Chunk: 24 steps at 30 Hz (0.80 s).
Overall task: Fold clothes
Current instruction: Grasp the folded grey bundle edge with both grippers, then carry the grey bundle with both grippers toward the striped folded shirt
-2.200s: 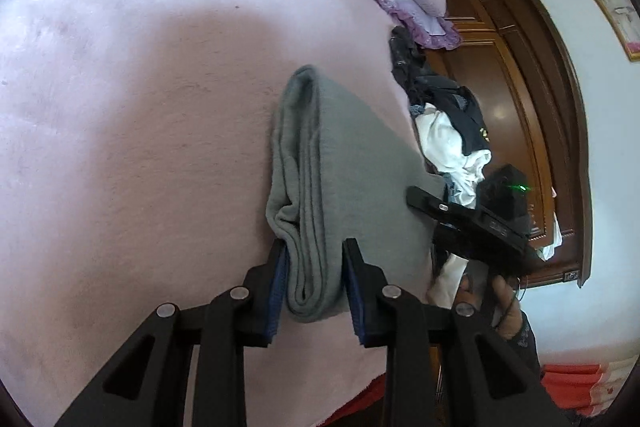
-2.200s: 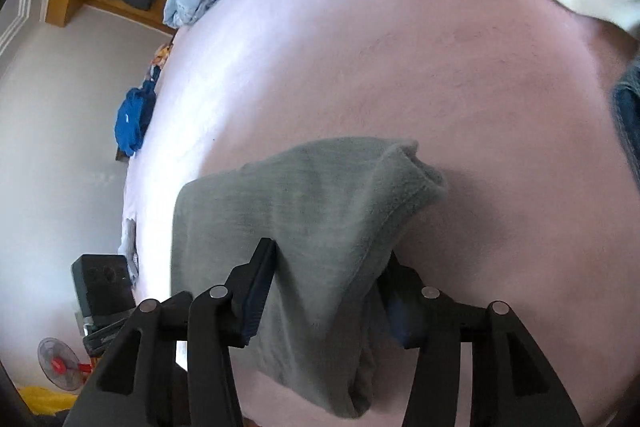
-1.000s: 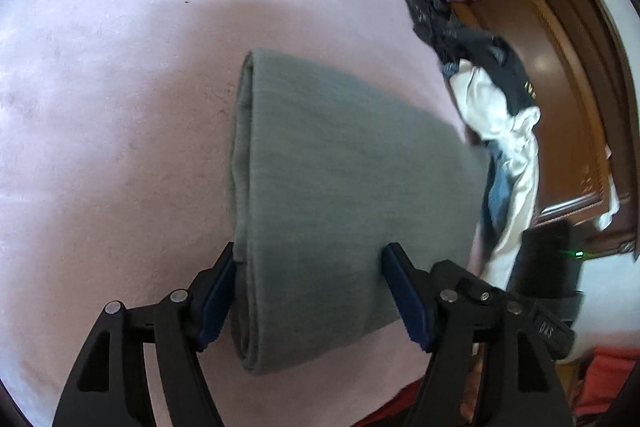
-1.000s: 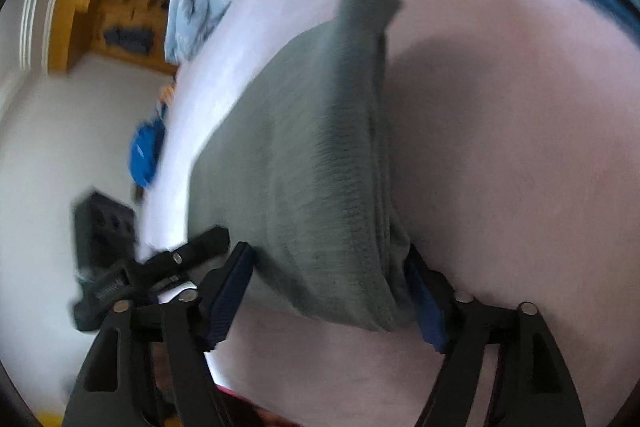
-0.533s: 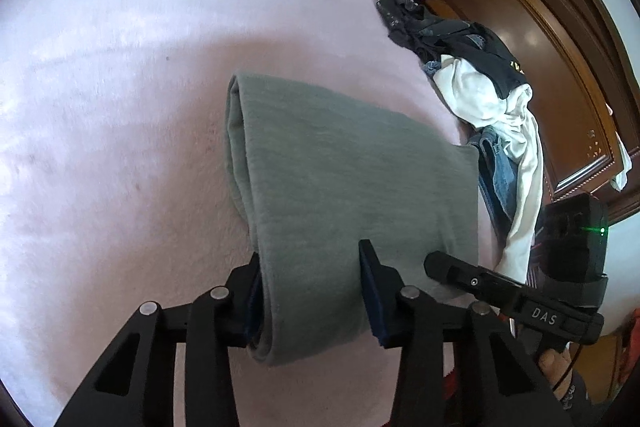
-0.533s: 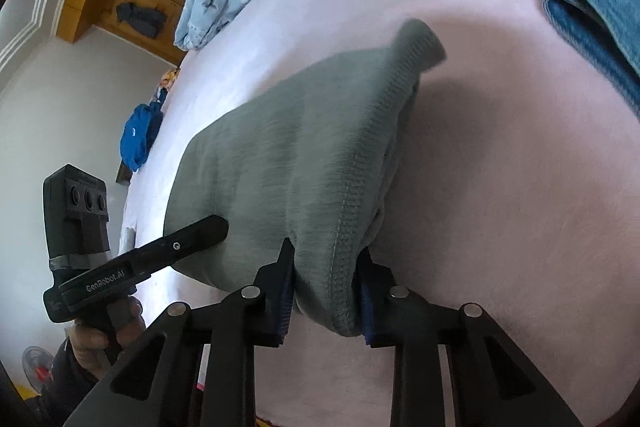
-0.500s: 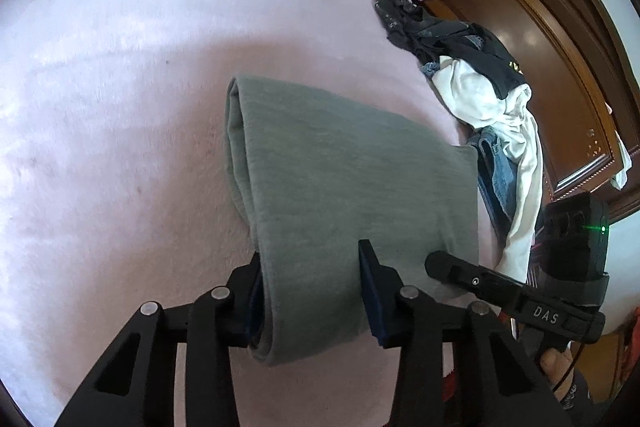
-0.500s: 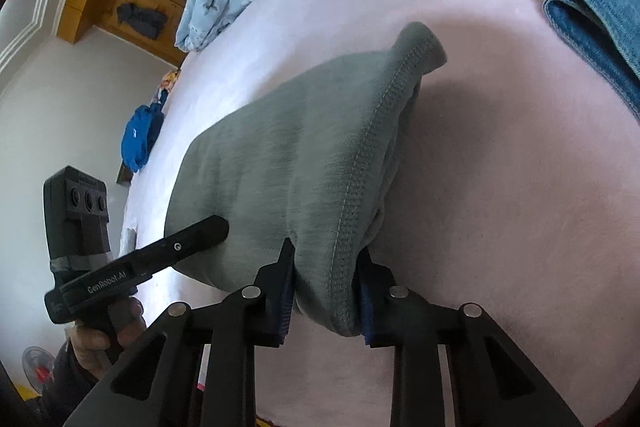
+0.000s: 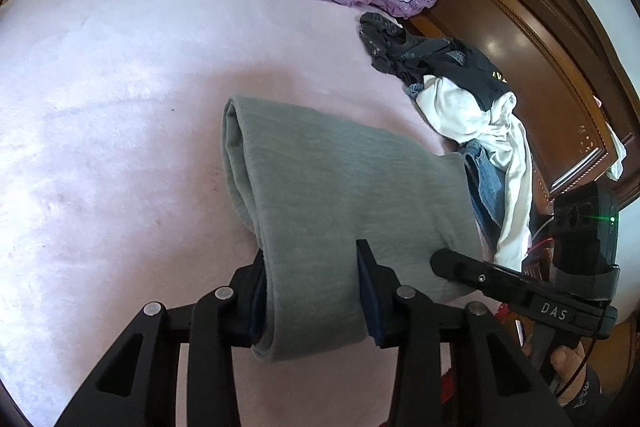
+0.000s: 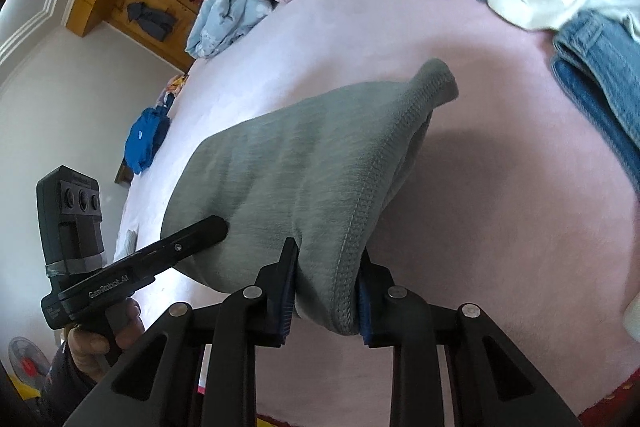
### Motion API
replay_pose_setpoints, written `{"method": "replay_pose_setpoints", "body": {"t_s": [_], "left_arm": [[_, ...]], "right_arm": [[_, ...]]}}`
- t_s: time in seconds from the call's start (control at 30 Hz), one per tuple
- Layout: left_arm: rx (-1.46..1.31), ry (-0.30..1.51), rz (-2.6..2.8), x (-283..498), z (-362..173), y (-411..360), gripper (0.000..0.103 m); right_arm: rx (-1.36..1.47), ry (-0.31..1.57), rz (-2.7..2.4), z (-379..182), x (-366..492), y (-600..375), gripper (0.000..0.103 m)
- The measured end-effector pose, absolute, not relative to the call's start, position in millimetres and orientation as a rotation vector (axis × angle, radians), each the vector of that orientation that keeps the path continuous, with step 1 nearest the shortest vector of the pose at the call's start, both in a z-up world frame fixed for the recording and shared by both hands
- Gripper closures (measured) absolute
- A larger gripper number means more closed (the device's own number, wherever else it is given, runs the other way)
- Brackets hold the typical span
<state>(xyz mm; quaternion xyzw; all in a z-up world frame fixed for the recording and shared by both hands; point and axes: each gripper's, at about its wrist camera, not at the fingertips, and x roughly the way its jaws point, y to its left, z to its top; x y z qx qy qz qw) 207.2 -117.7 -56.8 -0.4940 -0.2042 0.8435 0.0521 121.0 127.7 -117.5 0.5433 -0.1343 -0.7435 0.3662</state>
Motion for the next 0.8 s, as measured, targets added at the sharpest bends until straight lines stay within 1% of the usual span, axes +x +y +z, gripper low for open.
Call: {"method": "replay_pose_setpoints", "body": {"t_s": [0.37,0.53,0.63,0.8], "left_arm": [[-1.493,-0.626,2.584,222,-46,-134,0.068],[-1.571,-0.642,2.542,224,-51,-148,0.068],[-1.554,-0.656,2.533,223,-40,-156,0.068],[-1.478,-0.628,2.597,220,-6,-176,0.068]], "right_arm": [[1.388,-0.318,-1.874,-103,137,104,0.077],[1.446,-0.369,-1.820,-112,139,94,0.077],[1.434,-0.377,-1.806,-101,134,92,0.077],[1.375,-0.301,-1.815,-66,126,66,0.077]]}}
